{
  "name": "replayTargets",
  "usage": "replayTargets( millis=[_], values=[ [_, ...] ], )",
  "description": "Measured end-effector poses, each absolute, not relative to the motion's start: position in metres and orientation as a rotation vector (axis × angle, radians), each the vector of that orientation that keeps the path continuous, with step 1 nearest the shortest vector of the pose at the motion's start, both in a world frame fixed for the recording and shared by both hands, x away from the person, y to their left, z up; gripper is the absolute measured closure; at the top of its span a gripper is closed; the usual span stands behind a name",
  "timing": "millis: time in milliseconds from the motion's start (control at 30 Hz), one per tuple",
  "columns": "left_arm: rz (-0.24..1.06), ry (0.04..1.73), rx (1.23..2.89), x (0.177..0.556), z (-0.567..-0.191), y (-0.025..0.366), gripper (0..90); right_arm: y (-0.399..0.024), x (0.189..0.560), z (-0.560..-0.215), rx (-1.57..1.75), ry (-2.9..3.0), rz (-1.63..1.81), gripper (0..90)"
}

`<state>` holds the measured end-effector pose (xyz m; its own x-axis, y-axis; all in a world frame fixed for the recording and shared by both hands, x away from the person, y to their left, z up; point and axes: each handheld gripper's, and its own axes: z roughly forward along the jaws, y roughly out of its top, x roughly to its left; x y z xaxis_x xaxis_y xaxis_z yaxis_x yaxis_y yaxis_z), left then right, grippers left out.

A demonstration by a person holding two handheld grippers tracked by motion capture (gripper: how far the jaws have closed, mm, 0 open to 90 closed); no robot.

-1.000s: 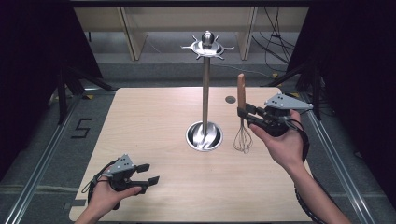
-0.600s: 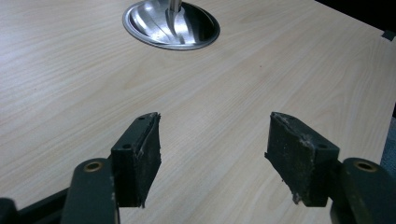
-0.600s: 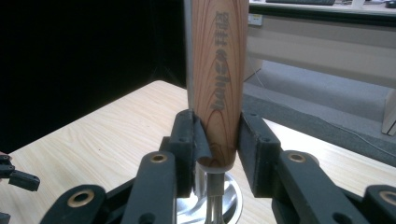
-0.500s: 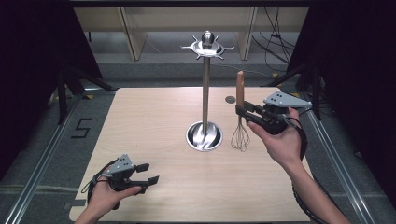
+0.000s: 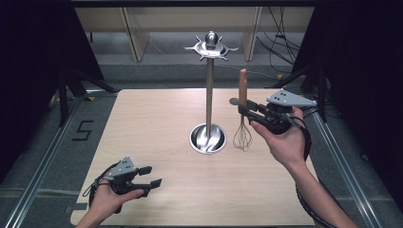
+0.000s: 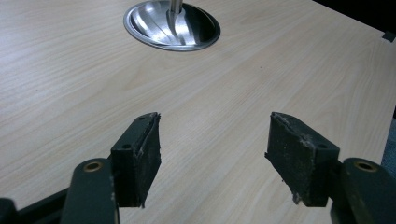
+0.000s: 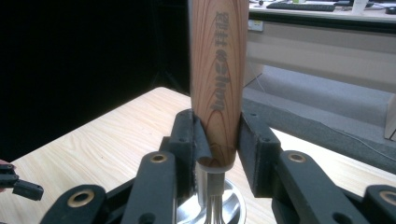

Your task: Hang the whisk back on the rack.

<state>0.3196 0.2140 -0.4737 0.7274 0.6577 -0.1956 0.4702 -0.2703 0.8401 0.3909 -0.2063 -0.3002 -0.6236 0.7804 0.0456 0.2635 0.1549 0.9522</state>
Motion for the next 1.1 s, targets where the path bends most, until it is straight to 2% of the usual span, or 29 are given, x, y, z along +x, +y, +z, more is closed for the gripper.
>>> replayTargets(
  millis=[1100],
  values=[
    [0.242, 0.849, 1.927, 0.32, -0.473, 0.215, 33.7, -0.198, 0.396, -0.286, 0.972, 1.971, 1.481, 69.3]
  ],
)
